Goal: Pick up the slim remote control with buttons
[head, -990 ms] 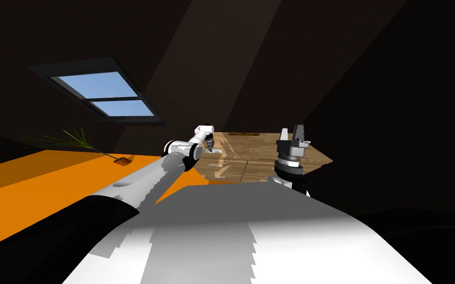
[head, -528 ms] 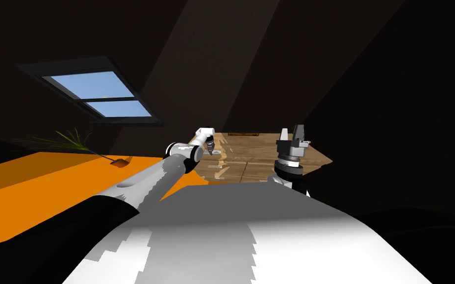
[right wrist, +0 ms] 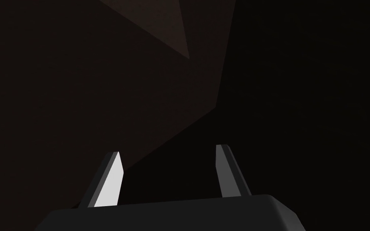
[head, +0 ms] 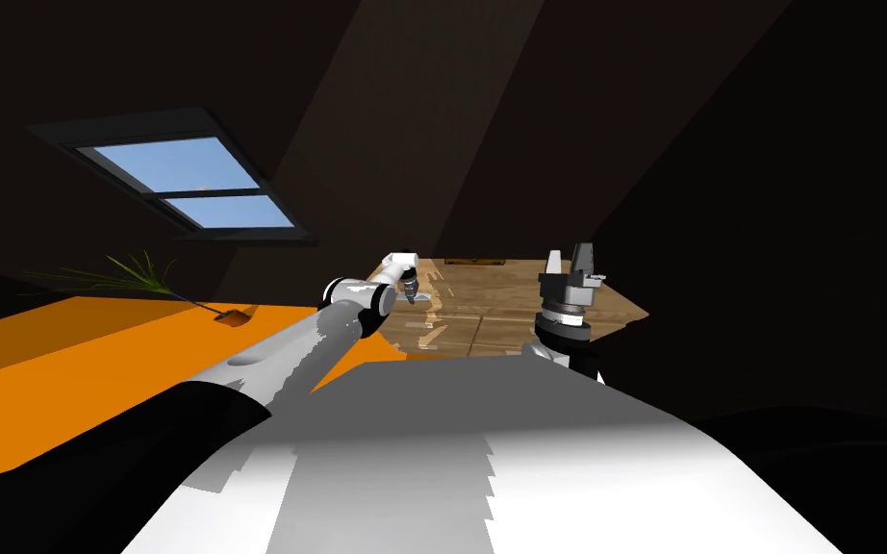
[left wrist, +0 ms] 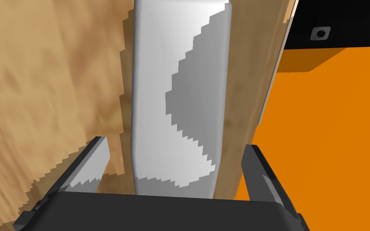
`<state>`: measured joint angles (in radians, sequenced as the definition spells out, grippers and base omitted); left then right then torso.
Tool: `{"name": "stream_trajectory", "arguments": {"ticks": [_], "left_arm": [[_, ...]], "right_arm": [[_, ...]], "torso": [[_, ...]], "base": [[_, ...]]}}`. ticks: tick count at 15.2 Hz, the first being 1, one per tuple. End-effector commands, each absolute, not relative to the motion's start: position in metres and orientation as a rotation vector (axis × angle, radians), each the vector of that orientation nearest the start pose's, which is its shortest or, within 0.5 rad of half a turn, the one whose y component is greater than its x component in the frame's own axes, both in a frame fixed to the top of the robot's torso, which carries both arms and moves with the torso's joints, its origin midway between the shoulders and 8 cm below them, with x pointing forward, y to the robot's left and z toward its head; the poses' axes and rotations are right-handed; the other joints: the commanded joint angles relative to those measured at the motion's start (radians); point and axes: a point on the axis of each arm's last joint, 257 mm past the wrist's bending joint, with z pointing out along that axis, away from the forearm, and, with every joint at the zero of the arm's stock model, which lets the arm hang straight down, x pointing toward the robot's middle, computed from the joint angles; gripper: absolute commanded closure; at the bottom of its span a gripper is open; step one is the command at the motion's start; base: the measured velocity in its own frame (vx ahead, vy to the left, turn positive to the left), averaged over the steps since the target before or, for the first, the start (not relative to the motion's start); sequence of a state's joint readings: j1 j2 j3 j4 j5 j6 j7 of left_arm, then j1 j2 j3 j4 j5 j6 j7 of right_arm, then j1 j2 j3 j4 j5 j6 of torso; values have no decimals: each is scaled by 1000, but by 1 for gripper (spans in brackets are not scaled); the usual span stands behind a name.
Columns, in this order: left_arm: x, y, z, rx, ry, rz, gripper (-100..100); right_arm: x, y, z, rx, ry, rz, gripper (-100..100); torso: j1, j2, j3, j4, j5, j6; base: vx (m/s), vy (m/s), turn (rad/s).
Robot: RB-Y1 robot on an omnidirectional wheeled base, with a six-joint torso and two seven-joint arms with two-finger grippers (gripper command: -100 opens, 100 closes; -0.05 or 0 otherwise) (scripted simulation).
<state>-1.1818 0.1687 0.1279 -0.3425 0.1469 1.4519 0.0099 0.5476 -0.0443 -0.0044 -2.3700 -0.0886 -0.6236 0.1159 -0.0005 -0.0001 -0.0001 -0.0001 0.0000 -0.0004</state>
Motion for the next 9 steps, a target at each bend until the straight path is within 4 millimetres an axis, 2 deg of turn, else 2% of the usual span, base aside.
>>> {"name": "stream_trajectory", "arguments": {"ticks": [1,5,8,9], "left_arm": [[524,184,-316,-2092,2302,-23,100],[523,184,-316,-2092,2303,-22,100],[526,182,-298,-2093,2306,-14,100],[525,183,-304,-2091,2304,-19,100]], "right_arm": [[298,-283,71,506,500,1266,0],[298,-283,71,506,500,1266,0],[298,-283,71,506,500,1266,0],[298,-283,71,506,500,1266,0]], "torso": [[0,0,0,0,0,0],[0,-1,0,0,0,0],[0,0,0,1,0,0],[0,0,0,1,0,0]], "base": [[0,0,0],[0,0,0],[0,0,0],[0,0,0]]}}
